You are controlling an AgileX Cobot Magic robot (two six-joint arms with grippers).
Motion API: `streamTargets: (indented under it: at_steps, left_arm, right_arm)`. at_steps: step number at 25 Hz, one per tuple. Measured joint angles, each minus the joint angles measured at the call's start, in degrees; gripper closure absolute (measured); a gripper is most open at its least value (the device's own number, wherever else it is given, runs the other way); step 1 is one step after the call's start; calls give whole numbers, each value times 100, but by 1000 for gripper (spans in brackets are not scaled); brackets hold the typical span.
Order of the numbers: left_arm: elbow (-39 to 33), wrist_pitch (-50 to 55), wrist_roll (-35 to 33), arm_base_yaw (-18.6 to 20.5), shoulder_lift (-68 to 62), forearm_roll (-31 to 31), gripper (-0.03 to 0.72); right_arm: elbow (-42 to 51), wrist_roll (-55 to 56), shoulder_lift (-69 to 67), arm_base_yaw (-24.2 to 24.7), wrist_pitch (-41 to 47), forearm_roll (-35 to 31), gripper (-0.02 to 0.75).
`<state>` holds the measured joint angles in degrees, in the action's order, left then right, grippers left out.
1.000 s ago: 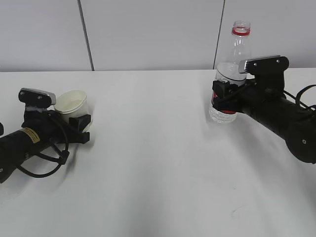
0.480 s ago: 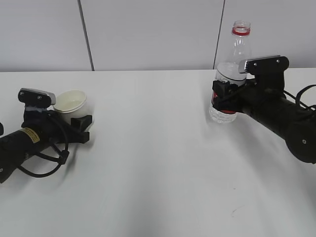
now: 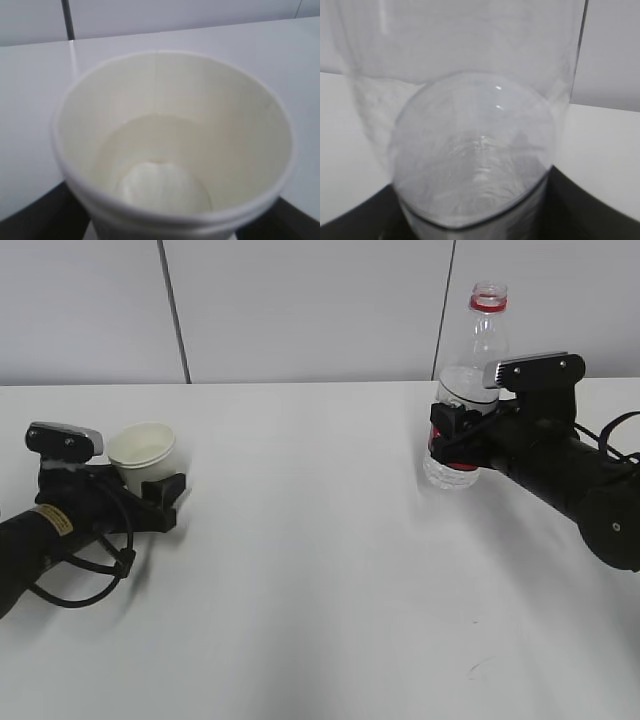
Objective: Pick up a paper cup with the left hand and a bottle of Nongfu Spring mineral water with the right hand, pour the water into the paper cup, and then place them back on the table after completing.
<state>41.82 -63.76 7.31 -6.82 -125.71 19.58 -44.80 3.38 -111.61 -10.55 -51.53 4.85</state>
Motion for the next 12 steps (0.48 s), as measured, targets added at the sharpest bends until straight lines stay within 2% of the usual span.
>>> streamTargets:
  at_steps: [12]
  left_arm:
    - [-1100, -151, 0, 0, 491, -309, 178]
  right_arm:
    - [0, 0, 0, 0, 0, 0, 340]
